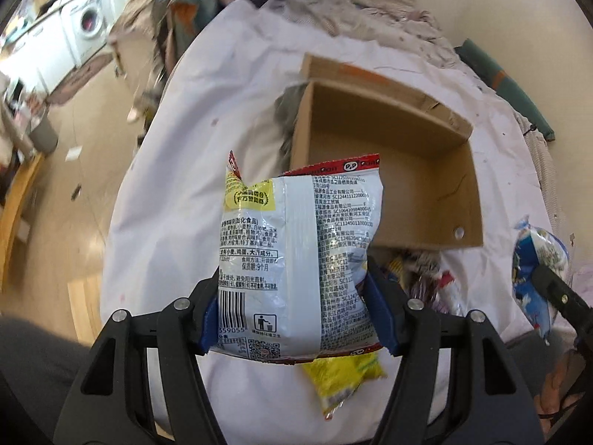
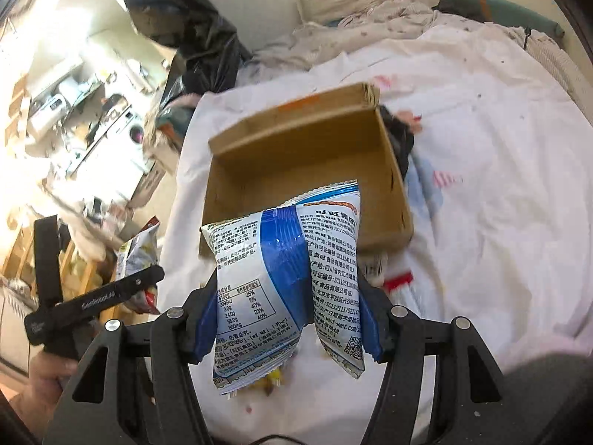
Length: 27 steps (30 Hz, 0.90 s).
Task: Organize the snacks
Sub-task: 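Carry both bags into the box and open both tools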
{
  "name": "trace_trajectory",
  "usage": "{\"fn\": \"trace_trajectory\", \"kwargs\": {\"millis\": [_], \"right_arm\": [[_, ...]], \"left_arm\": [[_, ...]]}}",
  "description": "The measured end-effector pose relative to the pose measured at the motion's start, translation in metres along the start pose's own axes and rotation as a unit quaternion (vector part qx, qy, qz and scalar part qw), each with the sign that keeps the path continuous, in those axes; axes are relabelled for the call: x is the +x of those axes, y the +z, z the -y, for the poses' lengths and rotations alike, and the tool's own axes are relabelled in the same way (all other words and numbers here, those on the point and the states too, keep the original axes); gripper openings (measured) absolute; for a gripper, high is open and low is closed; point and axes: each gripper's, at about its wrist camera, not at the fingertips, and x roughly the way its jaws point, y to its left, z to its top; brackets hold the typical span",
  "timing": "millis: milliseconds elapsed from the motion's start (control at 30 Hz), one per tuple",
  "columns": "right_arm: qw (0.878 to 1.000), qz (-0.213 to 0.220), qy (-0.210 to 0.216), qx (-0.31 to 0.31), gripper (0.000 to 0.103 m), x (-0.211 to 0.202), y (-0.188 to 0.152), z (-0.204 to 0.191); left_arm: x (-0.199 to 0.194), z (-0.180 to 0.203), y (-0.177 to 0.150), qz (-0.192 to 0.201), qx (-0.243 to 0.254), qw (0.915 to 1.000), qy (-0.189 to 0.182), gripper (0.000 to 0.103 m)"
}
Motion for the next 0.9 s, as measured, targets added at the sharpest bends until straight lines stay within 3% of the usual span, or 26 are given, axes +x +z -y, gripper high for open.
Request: {"fn": "trace_trajectory", "kwargs": {"millis": [300,467,667,800,900], "right_arm": [[0.999,0.03,-0.005,0.024,0.064,0.04,0.036,0.037],[0.999,0.04,-0.011,-0.002,0.064,0.067,0.037,0.049],[0.998,0.033,-0.047,-0.014,0.064,0.088,0.033,0.047],[0.998,0.018,-0.05,-0.027,0.064,0.102,0.033,0.045],[0.998,0.012,-0.05,-0.035,0.064,0.11,0.035,0.044]], "left_arm": [[0.026,0.039,0.036,0.017,0.053,0.9984,0.008,0.062],[0.052,0.057,0.048,0.023,0.081,0.9963,0.015,0.062],[0.079,0.061,0.048,0.039,0.102,0.9941,-0.004,0.062],[0.091,0.061,0.05,0.022,0.094,0.9952,-0.014,0.062],[0.092,0.065,0.049,0.033,0.112,0.9931,-0.003,0.062]]}}
